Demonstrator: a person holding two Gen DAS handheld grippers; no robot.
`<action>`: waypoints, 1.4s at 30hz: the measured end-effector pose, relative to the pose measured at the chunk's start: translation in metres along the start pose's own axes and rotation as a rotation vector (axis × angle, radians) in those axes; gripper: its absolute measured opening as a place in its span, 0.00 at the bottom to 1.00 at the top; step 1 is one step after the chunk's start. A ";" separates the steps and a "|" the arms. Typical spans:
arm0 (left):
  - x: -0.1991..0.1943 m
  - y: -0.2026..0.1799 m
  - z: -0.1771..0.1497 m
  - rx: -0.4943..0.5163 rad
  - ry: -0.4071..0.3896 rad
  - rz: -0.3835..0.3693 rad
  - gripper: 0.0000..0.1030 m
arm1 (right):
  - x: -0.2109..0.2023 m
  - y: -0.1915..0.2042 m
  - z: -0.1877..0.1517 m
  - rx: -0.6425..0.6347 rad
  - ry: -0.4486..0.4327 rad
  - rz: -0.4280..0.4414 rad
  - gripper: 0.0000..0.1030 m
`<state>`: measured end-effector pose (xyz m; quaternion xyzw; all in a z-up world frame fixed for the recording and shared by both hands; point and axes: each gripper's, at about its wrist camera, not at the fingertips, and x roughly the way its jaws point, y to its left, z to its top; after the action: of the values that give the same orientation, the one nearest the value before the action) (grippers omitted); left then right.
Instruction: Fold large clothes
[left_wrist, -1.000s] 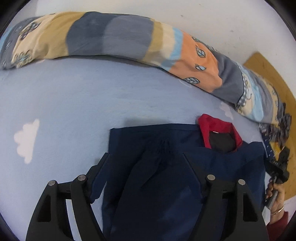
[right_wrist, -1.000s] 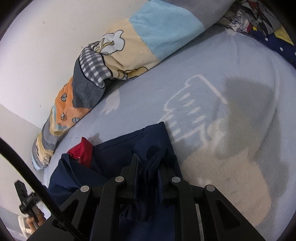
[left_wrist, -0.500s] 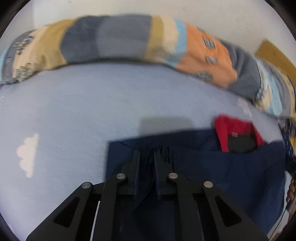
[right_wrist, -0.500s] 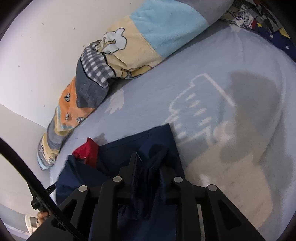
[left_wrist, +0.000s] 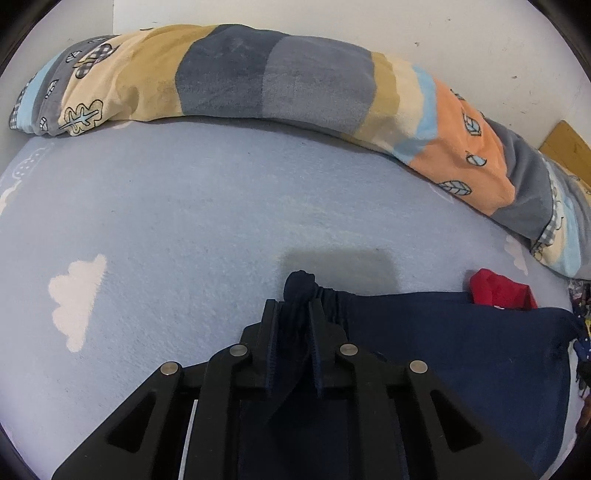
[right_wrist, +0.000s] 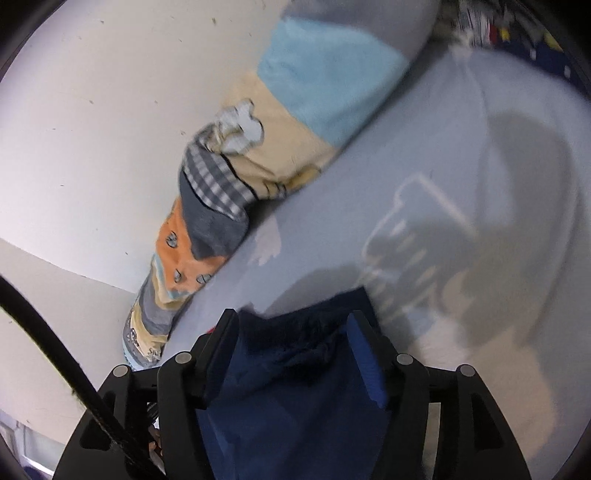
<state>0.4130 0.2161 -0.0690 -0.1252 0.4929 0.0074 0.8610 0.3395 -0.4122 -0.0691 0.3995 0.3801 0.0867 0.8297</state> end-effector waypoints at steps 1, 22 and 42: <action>-0.003 0.000 0.001 -0.001 -0.006 -0.006 0.16 | -0.006 0.004 0.002 -0.023 -0.011 -0.006 0.65; -0.022 -0.064 -0.042 0.222 -0.008 0.029 0.37 | 0.069 0.054 -0.072 -0.622 0.114 -0.461 0.31; -0.079 -0.040 -0.172 0.302 0.093 0.029 0.59 | -0.041 0.014 -0.186 -0.716 0.288 -0.395 0.41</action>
<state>0.2328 0.1475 -0.0764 0.0129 0.5294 -0.0600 0.8462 0.1830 -0.3102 -0.1080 -0.0101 0.5069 0.1076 0.8552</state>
